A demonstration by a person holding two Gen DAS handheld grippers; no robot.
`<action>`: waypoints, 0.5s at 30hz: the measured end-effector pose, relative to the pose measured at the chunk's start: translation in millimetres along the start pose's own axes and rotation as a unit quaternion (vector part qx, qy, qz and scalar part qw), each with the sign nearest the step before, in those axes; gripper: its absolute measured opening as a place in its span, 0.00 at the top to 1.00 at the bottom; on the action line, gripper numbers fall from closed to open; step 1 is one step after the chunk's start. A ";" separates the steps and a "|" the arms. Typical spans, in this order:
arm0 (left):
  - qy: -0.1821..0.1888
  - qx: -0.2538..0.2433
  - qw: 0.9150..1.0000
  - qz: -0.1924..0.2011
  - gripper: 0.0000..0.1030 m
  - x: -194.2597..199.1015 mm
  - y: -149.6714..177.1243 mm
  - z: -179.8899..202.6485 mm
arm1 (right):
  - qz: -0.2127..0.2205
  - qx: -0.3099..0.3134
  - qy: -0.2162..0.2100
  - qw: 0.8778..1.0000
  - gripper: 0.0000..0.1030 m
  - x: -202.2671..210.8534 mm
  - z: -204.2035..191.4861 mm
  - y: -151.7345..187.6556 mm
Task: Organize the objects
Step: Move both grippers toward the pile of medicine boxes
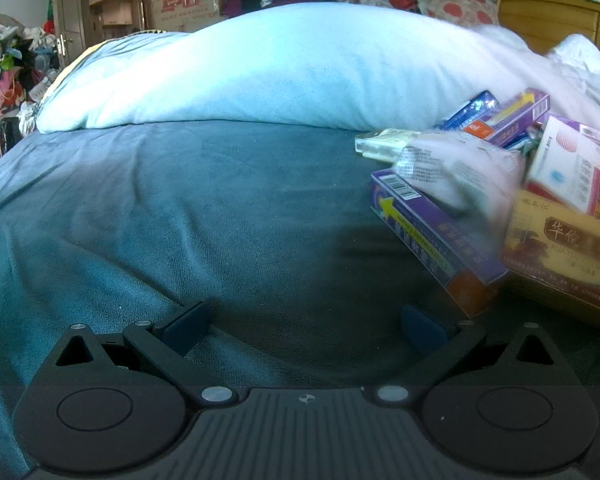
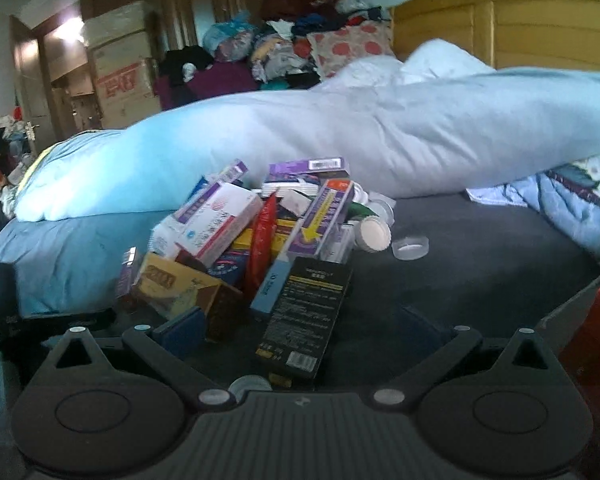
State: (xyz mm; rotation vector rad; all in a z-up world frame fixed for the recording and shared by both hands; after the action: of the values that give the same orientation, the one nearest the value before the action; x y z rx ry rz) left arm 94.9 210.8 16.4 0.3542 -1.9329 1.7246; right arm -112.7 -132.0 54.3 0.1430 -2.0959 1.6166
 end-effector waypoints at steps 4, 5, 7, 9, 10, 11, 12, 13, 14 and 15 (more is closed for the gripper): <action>-0.001 0.000 1.000 -0.001 0.00 0.0 0.0 0.1 | -0.033 0.017 0.019 0.999 0.04 -41.4 -7.4 2.7; -0.001 0.000 1.000 -0.001 0.00 0.2 -0.1 -0.3 | -0.039 0.020 0.025 0.999 0.04 -49.8 -9.5 4.1; -0.001 0.000 1.000 -0.001 0.00 0.0 0.0 0.1 | -0.054 0.032 0.036 0.997 0.09 -66.5 -12.8 8.4; -0.001 0.000 1.000 -0.001 0.00 0.0 0.0 0.2 | -0.067 0.030 0.038 0.997 0.19 -78.8 -10.3 12.8; -0.001 0.000 1.000 -0.001 0.00 0.0 0.0 0.2 | -0.073 0.029 0.032 0.996 0.27 -82.2 -9.3 14.1; -0.001 -0.001 1.000 -0.001 0.00 0.1 0.0 0.1 | -0.076 0.030 0.026 0.996 0.33 -85.8 -7.3 15.3; -0.002 -0.001 1.000 -0.001 0.00 0.0 0.0 0.2 | -0.075 0.027 0.020 0.997 0.36 -86.1 -5.7 15.1; -0.001 0.000 1.000 -0.001 0.00 0.0 0.0 0.2 | -0.074 0.021 0.009 0.997 0.40 -85.3 -3.1 13.8; -0.001 0.000 1.000 -0.002 0.00 0.0 -0.1 0.1 | -0.073 0.009 -0.007 0.997 0.43 -82.7 -0.5 11.3; -0.002 0.000 1.000 -0.002 0.00 0.2 -0.2 0.1 | -0.068 -0.001 -0.022 0.997 0.46 -78.5 2.0 7.4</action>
State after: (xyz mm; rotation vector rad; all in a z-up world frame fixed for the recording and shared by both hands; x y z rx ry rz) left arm 94.8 210.7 16.6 0.3597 -1.9343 1.7223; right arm -47.3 -148.0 13.3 0.3173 -2.0726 1.5428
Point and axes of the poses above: each gripper's, at about its wrist camera, not at the fingertips, and x roughly against the way its jaws point, z to its right, y to its underside, the point moved 3 cm from there along -x, roughly the way its jaws point, and after that the axes turned 8 degrees about z, right-handed, at the moved point
